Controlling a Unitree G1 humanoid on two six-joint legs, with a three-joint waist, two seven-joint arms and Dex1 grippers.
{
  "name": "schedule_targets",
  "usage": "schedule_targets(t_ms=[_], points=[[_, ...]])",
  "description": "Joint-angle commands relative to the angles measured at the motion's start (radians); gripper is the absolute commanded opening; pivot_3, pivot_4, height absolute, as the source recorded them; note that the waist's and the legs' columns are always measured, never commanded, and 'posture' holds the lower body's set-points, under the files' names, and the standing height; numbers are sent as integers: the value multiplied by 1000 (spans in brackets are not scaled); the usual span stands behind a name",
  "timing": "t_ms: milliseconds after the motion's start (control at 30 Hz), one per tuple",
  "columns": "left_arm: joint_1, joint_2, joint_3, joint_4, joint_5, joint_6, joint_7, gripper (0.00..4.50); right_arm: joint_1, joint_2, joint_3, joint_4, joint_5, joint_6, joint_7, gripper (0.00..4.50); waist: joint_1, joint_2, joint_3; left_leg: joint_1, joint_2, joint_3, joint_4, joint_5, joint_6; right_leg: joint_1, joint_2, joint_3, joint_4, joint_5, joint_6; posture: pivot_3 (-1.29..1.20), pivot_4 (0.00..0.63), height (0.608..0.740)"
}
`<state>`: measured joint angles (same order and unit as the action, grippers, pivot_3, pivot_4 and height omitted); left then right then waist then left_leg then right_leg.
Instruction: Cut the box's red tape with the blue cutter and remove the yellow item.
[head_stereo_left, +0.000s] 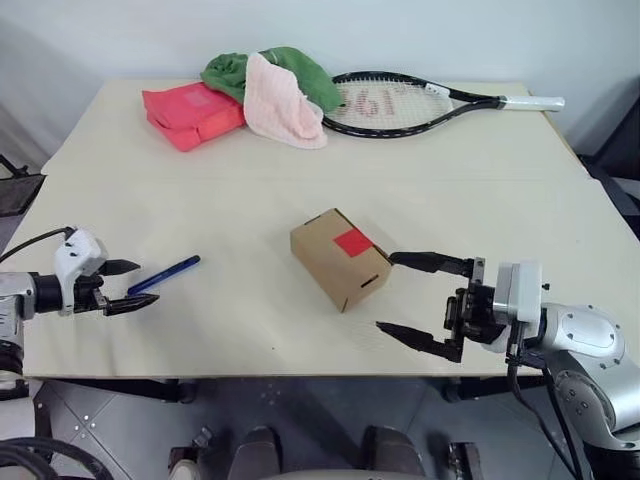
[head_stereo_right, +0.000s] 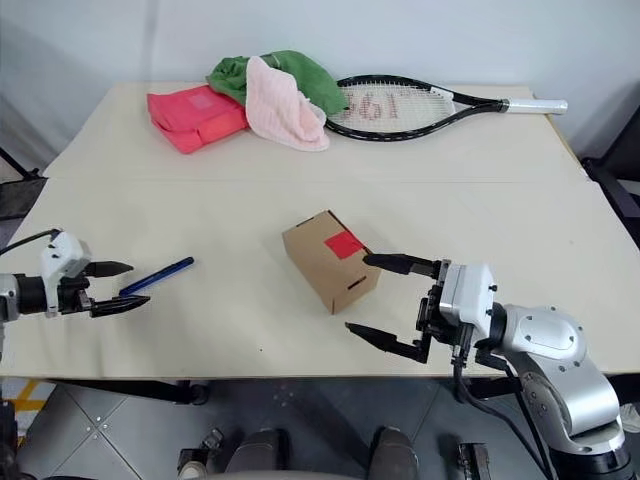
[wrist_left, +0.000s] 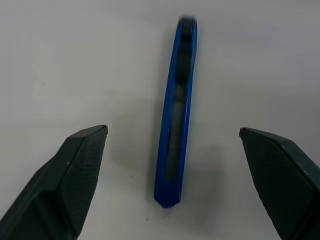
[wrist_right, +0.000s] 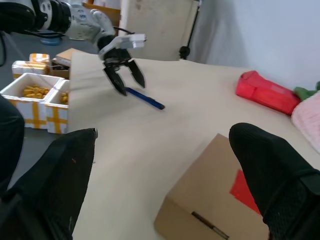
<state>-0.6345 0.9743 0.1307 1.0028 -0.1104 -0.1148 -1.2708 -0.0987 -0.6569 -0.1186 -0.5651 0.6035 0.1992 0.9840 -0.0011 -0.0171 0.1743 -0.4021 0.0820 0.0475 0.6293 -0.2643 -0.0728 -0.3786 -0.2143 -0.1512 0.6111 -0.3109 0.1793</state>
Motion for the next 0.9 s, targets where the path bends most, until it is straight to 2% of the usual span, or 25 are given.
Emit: schedule_targets(t_ms=[33, 100, 200, 533, 900], points=[[-41, -5, -29, 59, 35, -32, -8, 4494, 2, -1, -17, -50, 8, -2, -31, 4500, 0, 0, 0, 0, 0, 0, 0, 0, 0, 0, 0, 0, 0, 0, 0, 0, 150, 740], [-51, -9, -52, 88, 58, -56, -18, 4494, 4, -3, -18, -53, 5, -3, -43, 4500, 2, 0, 0, 0, 0, 0, 0, 0, 0, 0, 0, 0, 0, 0, 0, 0, 150, 740], [-64, -15, -72, 123, 82, -71, -14, 3945, 3, -4, -18, -58, 4, -2, -58, 4500, 2, 0, 0, 1, 0, 0, 1, 0, 0, 1, 0, 0, 0, 0, 0, 0, 150, 740], [-66, -44, -97, 173, 104, -78, 13, 1052, -9, -8, -16, -69, 12, 8, -86, 4500, 2, 3, -2, 7, 0, 2, -1, 0, 0, 4, 0, 3, 3, 0, 0, 0, 150, 740], [-71, -70, -92, 153, 92, -85, 0, 1052, -9, -7, -12, -65, 4, 13, -95, 4500, 20, 4, -2, 12, 0, 6, -1, 0, 1, 4, -1, 8, 6, 0, 0, 0, 150, 740]])
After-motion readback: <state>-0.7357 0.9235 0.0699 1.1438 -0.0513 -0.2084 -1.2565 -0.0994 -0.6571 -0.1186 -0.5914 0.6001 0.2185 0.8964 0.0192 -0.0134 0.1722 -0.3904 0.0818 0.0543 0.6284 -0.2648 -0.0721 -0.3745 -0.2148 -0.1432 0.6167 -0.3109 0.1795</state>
